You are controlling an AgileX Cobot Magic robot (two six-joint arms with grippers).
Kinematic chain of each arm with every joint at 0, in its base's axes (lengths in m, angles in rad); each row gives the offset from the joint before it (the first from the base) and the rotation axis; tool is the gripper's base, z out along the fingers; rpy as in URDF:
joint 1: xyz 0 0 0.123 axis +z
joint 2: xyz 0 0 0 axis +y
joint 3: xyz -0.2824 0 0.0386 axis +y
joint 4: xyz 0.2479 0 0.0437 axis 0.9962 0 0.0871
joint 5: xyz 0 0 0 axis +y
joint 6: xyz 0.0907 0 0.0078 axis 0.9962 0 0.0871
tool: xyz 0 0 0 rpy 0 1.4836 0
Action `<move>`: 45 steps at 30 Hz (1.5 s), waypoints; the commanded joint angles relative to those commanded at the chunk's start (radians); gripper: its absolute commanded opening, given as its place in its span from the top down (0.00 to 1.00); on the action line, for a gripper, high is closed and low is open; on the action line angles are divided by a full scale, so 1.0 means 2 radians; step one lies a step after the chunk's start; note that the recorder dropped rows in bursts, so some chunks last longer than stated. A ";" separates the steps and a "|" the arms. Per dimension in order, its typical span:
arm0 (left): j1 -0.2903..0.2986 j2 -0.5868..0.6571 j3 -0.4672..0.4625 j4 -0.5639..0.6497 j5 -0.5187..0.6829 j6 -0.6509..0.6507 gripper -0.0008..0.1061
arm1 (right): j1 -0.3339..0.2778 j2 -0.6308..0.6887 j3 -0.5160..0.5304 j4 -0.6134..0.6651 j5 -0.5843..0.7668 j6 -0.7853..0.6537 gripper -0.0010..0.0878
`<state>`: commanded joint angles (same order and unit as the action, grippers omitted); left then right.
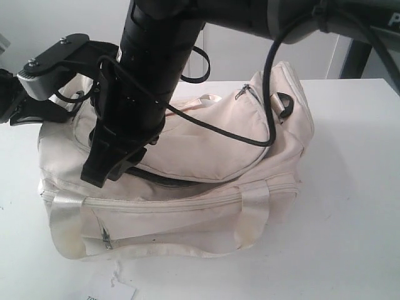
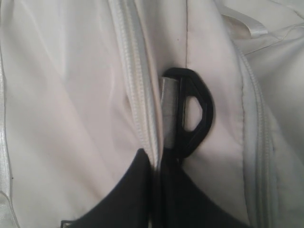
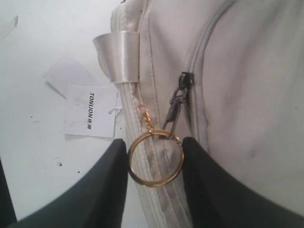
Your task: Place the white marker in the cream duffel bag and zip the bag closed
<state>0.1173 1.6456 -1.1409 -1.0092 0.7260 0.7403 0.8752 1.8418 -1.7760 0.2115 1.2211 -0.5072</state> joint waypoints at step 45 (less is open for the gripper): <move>-0.065 -0.258 0.079 0.125 0.026 0.033 0.51 | 0.000 0.000 0.000 0.010 -0.015 0.011 0.99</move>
<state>-0.0124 1.1296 -0.9837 -0.7590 0.7788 0.8056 0.8752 1.8418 -1.7760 0.2317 1.1908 -0.4852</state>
